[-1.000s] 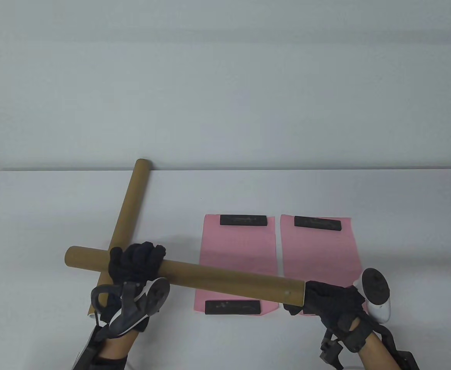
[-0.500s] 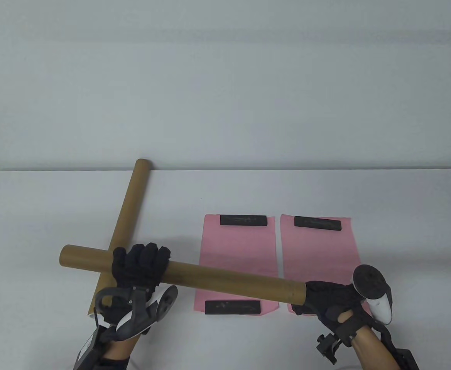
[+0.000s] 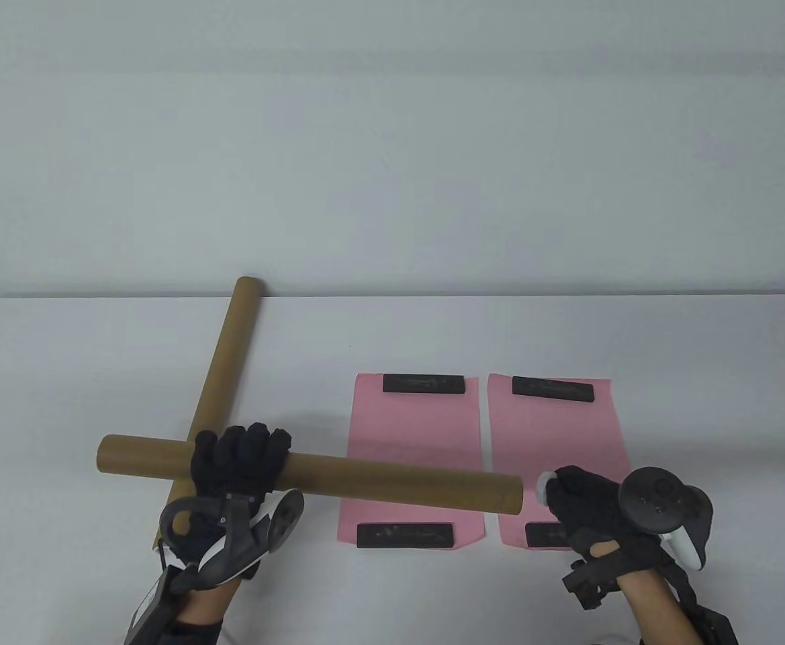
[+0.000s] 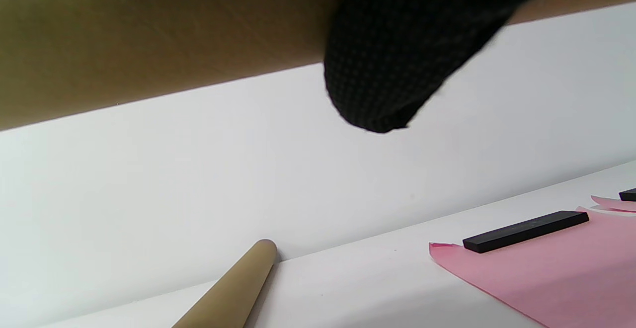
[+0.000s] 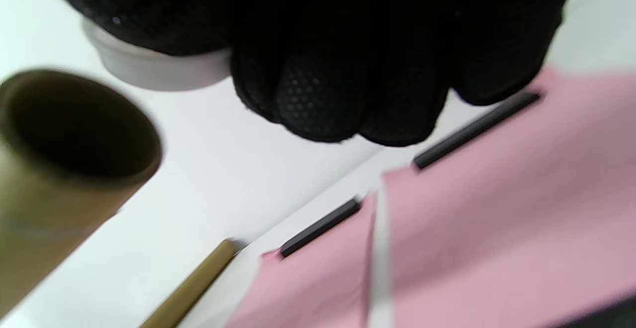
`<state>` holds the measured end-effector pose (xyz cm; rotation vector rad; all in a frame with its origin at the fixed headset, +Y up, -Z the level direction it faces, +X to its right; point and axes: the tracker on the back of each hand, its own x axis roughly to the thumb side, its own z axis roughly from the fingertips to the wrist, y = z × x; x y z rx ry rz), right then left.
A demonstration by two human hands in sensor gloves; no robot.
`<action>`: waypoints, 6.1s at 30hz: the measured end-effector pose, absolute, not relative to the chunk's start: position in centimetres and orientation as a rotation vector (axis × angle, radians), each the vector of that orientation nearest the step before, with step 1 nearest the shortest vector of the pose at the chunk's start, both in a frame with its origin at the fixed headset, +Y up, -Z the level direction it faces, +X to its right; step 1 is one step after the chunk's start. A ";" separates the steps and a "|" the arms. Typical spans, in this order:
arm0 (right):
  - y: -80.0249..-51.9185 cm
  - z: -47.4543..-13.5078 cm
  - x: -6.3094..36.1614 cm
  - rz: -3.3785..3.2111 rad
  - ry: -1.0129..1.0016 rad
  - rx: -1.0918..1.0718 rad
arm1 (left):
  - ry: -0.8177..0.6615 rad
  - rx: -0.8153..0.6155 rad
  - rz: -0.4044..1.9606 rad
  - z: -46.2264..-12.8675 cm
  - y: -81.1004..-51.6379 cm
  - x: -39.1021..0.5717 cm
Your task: Roll up papers and store in mailing tubes
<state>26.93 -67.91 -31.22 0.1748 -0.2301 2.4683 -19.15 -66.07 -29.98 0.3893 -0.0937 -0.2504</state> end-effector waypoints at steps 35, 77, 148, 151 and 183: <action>-75.6 -44.3 38.8 3.219 0.611 -1.008 | -0.084 0.323 -0.251 -30.4 -66.2 -19.9; -65.0 -28.5 23.3 2.810 -0.435 0.405 | 0.132 -0.297 -0.133 -36.2 -67.1 -15.5; -66.5 -29.0 22.8 2.800 -0.349 0.497 | 0.084 -0.173 -0.029 -41.6 -65.7 -14.5; -66.9 -29.2 22.7 2.807 -0.318 0.510 | -0.089 -0.064 -0.036 -37.8 -64.9 -13.6; -67.5 -30.8 19.0 2.994 -0.231 0.597 | -0.386 0.100 -0.083 -30.1 -69.3 -15.7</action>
